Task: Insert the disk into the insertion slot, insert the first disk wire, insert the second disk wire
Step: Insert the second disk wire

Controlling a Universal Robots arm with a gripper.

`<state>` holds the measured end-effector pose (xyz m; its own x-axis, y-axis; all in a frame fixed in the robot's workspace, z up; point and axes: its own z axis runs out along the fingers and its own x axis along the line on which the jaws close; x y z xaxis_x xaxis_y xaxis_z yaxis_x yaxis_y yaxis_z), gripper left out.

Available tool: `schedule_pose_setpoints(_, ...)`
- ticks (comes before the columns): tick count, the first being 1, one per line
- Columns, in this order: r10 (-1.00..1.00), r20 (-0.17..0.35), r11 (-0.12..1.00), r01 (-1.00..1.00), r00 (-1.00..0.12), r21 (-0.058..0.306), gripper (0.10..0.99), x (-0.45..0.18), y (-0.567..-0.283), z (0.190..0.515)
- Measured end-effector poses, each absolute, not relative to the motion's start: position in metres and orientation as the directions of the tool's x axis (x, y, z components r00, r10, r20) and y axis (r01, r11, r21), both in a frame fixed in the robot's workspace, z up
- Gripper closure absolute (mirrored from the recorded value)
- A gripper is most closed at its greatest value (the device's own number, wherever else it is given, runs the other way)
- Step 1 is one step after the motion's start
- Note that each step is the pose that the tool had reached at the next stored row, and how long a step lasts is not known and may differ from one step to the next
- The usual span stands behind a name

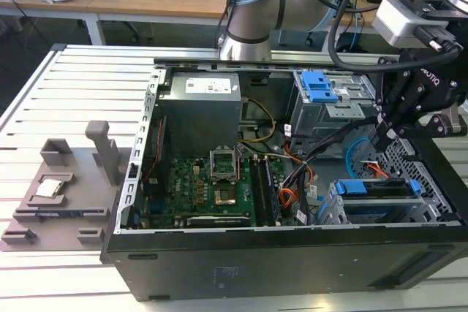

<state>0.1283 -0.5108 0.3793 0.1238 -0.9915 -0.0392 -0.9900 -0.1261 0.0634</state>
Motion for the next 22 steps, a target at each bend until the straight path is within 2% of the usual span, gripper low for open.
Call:
schedule_pose_setpoints(2,-0.992,-0.039,-0.126,-0.990,0.124,0.063,0.973,0.128,-0.511,0.379)
schedule_pose_setpoints(4,-0.992,-0.038,-0.126,-0.990,0.124,0.064,0.847,0.128,-0.511,0.379)
schedule_pose_setpoints(9,-0.992,-0.036,-0.126,-0.990,0.124,0.064,0.847,0.128,-0.511,0.376)
schedule_pose_setpoints(10,-0.992,-0.036,-0.126,-0.990,0.124,0.064,0.859,0.128,-0.511,0.376)
schedule_pose_setpoints(11,-0.992,-0.036,-0.126,-0.990,0.124,0.064,0.922,0.128,-0.511,0.376)
schedule_pose_setpoints(17,-0.992,-0.036,-0.126,-0.990,0.124,0.064,0.925,0.128,-0.512,0.376)
schedule_pose_setpoints(22,-0.992,-0.036,-0.126,-0.990,0.124,0.064,0.925,0.128,-0.525,0.376)
